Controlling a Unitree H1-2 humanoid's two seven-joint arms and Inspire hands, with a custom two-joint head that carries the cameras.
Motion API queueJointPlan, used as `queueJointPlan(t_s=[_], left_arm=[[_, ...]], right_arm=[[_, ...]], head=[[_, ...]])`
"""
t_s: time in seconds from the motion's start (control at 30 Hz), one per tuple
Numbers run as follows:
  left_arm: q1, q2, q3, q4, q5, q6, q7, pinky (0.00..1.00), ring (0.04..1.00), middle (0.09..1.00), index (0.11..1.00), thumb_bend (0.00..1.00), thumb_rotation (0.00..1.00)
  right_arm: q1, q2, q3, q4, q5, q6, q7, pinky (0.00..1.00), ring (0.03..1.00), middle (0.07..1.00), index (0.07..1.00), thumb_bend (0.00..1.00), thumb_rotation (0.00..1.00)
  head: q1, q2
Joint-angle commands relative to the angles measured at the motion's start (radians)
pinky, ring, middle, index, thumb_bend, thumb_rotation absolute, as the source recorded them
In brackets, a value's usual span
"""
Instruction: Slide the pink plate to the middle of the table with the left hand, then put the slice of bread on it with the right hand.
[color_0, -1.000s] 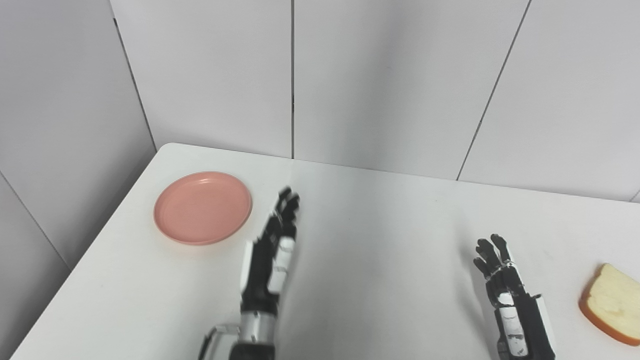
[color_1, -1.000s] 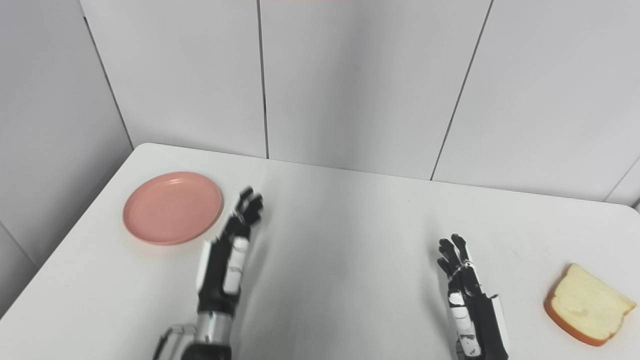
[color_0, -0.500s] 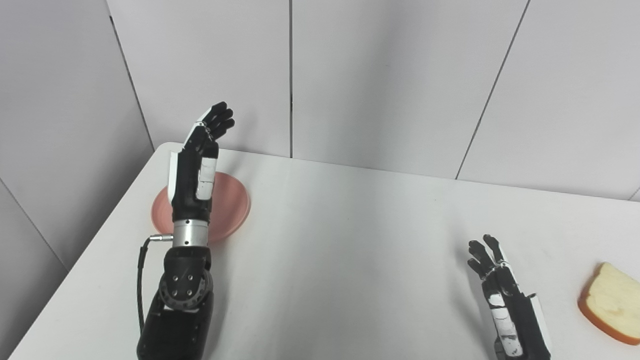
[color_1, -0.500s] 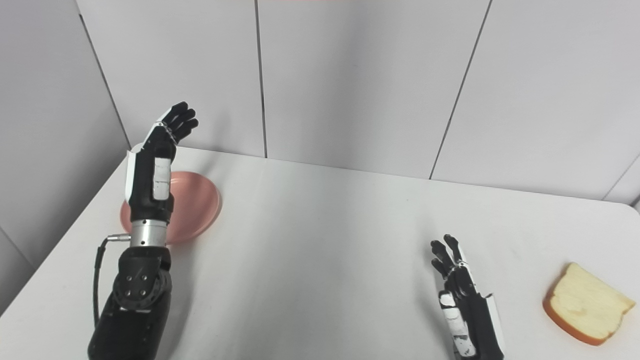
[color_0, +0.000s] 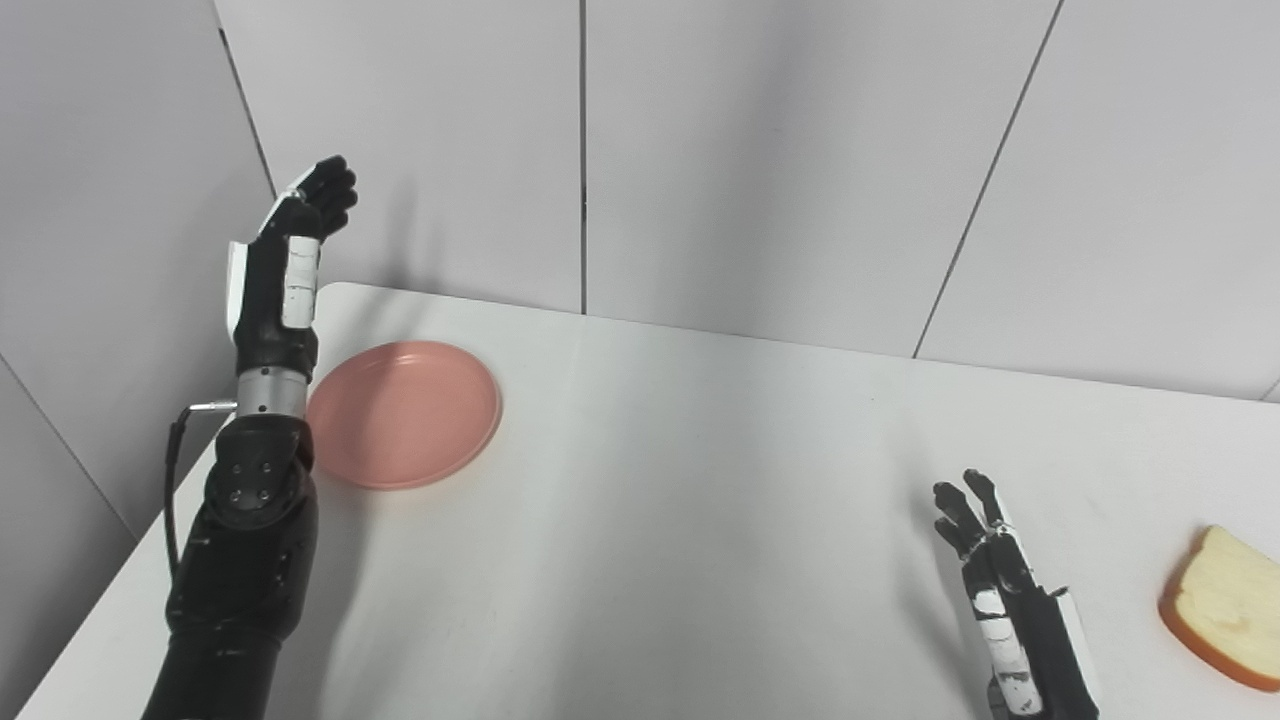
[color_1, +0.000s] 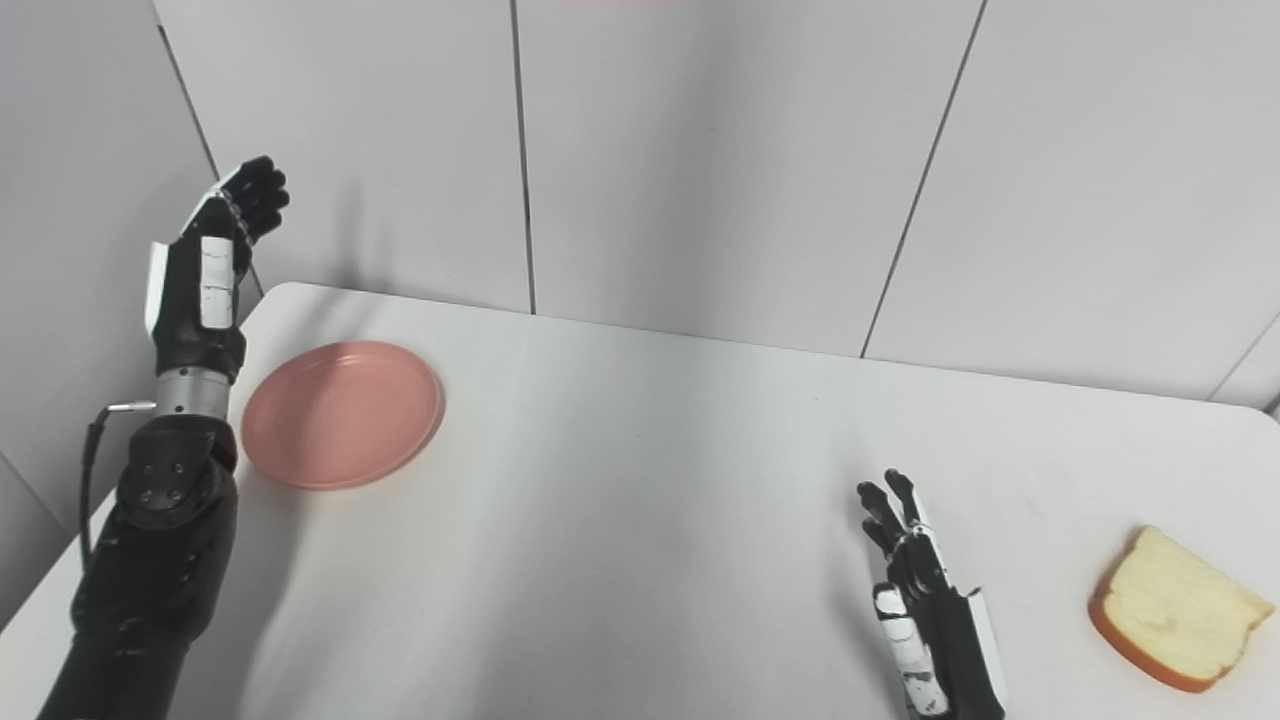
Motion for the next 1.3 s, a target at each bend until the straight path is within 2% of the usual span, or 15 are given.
queueJointPlan(t_s=[0.0,0.1,0.3,0.5,0.57,0.7,0.83,0.9,1.0,1.1,1.27], left_arm=[[-0.068,0.043,0.008,0.02,0.013,-0.055,0.01,0.87,0.842,0.859,0.791,0.95,1.0],[-0.081,0.063,0.013,0.08,0.017,-0.072,0.016,0.88,0.85,0.863,0.782,0.95,1.0],[-0.118,0.111,0.033,0.248,-0.054,-0.143,-0.044,0.92,0.878,0.887,0.829,0.93,0.98],[-0.115,0.111,0.069,0.333,-0.141,-0.119,-0.094,0.93,0.901,0.91,0.851,0.91,0.94],[-0.107,0.106,0.077,0.347,-0.159,-0.103,-0.098,0.9,0.887,0.912,0.844,0.9,0.95],[-0.102,0.102,0.085,0.386,-0.179,-0.069,-0.104,0.88,0.881,0.916,0.846,0.94,0.94],[-0.107,0.096,0.1,0.455,-0.224,-0.062,-0.151,0.92,0.902,0.943,0.882,0.93,0.94],[-0.113,0.097,0.102,0.494,-0.234,-0.065,-0.166,0.89,0.885,0.929,0.868,0.97,0.91],[-0.12,0.098,0.102,0.544,-0.235,-0.076,-0.168,0.83,0.846,0.907,0.853,0.97,0.91],[-0.124,0.099,0.105,0.602,-0.244,-0.116,-0.193,0.82,0.83,0.886,0.821,0.97,0.89],[-0.125,0.106,0.088,0.649,-0.234,-0.136,-0.219,0.79,0.786,0.84,0.81,1.0,0.89]], right_arm=[[0.064,0.031,0.019,0.062,0.014,-0.024,-0.008,0.95,0.939,0.904,0.966,0.77,0.91],[0.064,0.031,0.019,0.062,0.017,-0.026,-0.007,0.95,0.939,0.902,0.966,0.76,0.91],[0.065,0.032,0.017,0.059,0.011,-0.029,-0.012,0.95,0.938,0.902,0.97,0.75,0.92],[0.068,0.028,0.017,0.056,0.013,-0.029,-0.01,0.95,0.938,0.9,0.973,0.74,0.92],[0.069,0.028,0.017,0.053,0.011,-0.029,-0.011,0.95,0.933,0.896,0.97,0.75,0.92],[0.071,0.028,0.016,0.053,0.015,-0.028,-0.01,0.95,0.936,0.898,0.973,0.74,0.93],[0.071,0.029,0.016,0.053,0.006,-0.029,-0.014,0.94,0.927,0.892,0.969,0.74,0.93],[0.071,0.031,0.016,0.05,0.005,-0.027,-0.015,0.94,0.928,0.894,0.97,0.74,0.93],[0.073,0.032,0.018,0.046,0.008,-0.025,-0.014,0.95,0.93,0.894,0.97,0.74,0.93],[0.073,0.033,0.018,0.044,0.005,-0.025,-0.016,0.95,0.929,0.891,0.968,0.74,0.93],[0.073,0.034,0.018,0.041,-0.004,-0.025,-0.021,0.94,0.924,0.881,0.964,0.75,0.93]], head=[[0.001,0.001],[0.001,0.001],[0.001,0.005],[0.001,0.013],[0.002,0.015],[0.0,0.02],[-0.002,0.024],[-0.004,0.025],[-0.007,0.026],[-0.008,0.027],[-0.008,0.03]])
